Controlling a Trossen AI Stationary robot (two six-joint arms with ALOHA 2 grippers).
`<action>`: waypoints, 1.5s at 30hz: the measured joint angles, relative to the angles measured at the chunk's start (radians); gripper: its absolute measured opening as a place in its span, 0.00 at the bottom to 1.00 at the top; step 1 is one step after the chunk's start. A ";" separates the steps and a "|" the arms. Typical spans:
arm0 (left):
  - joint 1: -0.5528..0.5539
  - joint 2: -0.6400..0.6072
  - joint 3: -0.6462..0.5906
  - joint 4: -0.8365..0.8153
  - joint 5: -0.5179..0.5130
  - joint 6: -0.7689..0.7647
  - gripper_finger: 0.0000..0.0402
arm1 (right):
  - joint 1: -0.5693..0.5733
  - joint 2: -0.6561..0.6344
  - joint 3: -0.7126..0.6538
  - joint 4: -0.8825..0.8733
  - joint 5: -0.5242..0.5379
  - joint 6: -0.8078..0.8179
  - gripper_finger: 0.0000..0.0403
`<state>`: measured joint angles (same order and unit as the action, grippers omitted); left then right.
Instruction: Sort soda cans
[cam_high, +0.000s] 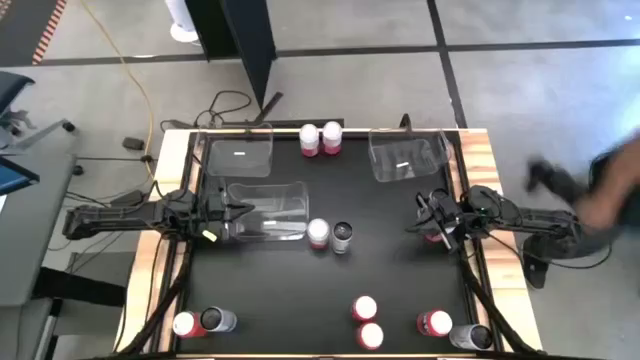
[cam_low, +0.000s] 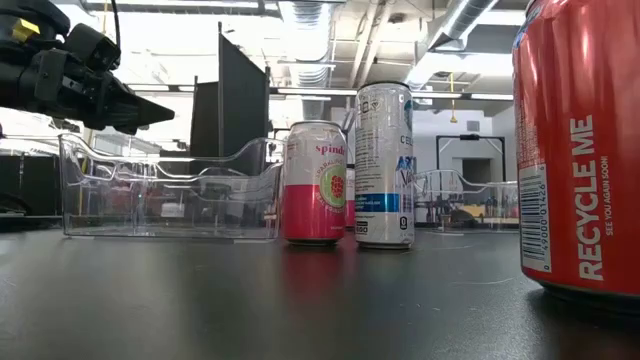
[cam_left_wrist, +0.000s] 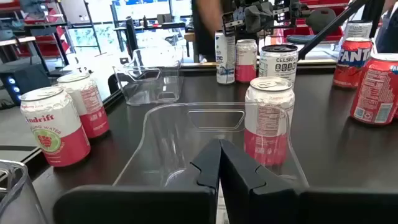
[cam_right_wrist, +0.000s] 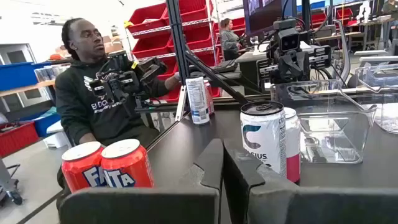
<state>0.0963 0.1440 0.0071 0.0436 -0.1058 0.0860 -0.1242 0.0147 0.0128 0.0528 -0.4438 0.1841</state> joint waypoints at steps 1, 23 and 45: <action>0.000 0.000 0.000 0.000 0.000 0.000 0.02 | 0.000 0.000 0.000 0.000 0.000 0.000 0.08; 0.000 0.000 0.000 0.000 0.000 0.000 0.02 | 0.000 0.000 0.000 0.000 0.000 0.000 0.08; 0.000 0.000 0.000 0.000 0.000 0.000 0.02 | -0.002 0.000 -0.002 0.723 0.118 -0.091 0.08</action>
<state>0.0960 0.1439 0.0071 0.0433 -0.1056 0.0860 -0.1257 0.0143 0.0109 0.7755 -0.3262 0.0929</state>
